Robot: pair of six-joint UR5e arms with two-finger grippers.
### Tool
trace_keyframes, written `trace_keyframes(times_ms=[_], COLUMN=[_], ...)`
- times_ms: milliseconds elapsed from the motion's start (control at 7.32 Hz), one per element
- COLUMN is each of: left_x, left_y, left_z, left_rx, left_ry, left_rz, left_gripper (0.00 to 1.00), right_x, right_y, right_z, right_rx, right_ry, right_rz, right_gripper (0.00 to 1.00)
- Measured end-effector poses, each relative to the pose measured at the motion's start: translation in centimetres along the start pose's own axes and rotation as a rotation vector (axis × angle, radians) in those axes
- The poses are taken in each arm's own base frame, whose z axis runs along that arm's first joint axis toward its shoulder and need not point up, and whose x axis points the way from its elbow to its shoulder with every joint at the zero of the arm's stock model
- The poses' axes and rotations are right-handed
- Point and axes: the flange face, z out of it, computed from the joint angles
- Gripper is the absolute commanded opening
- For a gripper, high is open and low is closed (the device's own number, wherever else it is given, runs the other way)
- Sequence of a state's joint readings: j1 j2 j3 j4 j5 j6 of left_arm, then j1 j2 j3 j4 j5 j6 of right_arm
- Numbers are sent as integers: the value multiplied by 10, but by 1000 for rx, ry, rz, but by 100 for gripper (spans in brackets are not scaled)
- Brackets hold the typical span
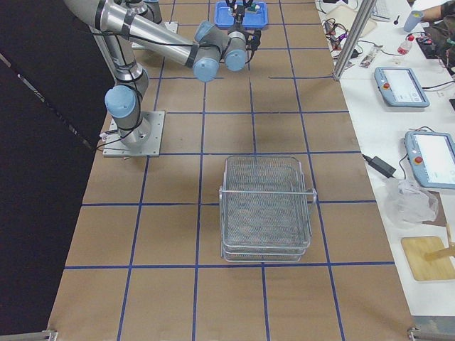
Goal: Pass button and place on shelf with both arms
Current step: 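Close the right gripper on the button's switch block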
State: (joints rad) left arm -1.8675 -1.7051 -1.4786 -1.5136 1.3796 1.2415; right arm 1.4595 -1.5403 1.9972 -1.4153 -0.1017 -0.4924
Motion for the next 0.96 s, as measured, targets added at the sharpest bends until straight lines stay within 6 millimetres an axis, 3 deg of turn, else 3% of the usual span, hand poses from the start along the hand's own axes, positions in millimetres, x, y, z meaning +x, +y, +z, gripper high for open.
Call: trace_keyframes(times_ms=[410, 957], left_x=[-1, -2], left_y=[-2, -2], left_z=[4, 7], left_rx=[16, 16], left_ry=[15, 21], left_rz=[-2, -3], left_gripper=[0, 0], right_x=[11, 16], right_y=[1, 8], right_z=[10, 20], right_rx=[-23, -47], right_ry=[0, 3], right_rz=[44, 112], right_gripper=[95, 80])
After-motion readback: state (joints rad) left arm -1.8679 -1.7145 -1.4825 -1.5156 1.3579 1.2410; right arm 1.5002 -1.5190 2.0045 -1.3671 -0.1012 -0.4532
